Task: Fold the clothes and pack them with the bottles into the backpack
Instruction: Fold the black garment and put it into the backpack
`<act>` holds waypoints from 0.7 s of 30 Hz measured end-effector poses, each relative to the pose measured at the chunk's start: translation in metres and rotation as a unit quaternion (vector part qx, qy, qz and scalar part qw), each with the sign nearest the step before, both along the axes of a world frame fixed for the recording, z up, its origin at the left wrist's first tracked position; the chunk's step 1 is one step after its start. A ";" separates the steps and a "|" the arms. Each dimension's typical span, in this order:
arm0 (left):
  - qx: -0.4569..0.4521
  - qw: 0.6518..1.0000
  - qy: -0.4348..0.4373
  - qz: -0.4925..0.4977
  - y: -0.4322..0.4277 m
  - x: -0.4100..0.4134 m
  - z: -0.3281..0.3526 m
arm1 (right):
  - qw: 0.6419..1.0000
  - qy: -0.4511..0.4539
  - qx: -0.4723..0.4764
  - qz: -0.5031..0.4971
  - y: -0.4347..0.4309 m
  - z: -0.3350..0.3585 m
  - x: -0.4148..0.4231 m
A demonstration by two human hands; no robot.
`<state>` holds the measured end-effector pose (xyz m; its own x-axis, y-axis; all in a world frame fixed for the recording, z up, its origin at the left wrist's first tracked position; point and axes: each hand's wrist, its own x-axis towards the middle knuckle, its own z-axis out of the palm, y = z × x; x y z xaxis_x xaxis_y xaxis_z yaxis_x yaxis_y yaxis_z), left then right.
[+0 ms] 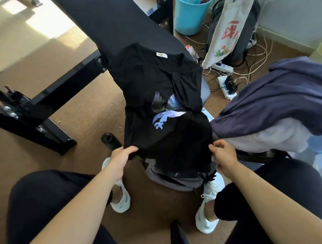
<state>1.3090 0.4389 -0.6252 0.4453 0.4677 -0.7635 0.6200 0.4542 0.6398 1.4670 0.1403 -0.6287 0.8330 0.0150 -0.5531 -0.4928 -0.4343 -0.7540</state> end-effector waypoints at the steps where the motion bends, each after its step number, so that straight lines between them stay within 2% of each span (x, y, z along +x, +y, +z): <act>1: 0.001 1.000 -0.020 0.011 0.000 0.000 0.005 | 1.000 0.005 0.001 -0.015 -0.001 0.001 0.000; 4: 0.016 0.995 -0.078 0.056 0.000 0.003 0.019 | 0.999 -0.004 -0.014 -0.049 -0.004 -0.006 0.004; 7: 0.034 0.987 -0.118 0.103 0.006 0.004 0.029 | 0.996 -0.049 -0.065 -0.020 -0.004 0.003 0.004; 9: 0.086 0.987 -0.117 0.074 0.011 0.002 0.033 | 0.992 -0.079 -0.098 0.015 -0.006 0.009 0.003; 12: 0.262 0.959 -0.093 -0.054 0.013 -0.002 0.043 | 0.985 -0.088 -0.118 0.086 -0.009 0.020 0.005; 14: 0.296 0.947 -0.044 -0.119 0.017 -0.006 0.048 | 0.988 -0.029 -0.089 0.121 -0.011 0.030 0.005; 16: 0.243 0.956 0.013 -0.166 0.025 -0.012 0.046 | 0.982 0.101 -0.036 0.158 -0.017 0.034 0.007; 18: 0.164 0.964 0.070 -0.197 0.029 -0.016 0.047 | 0.956 0.198 -0.027 0.214 -0.024 0.032 0.008; 21: 0.127 0.943 0.138 -0.274 0.036 -0.020 0.048 | 0.929 0.253 -0.052 0.266 -0.026 0.033 0.004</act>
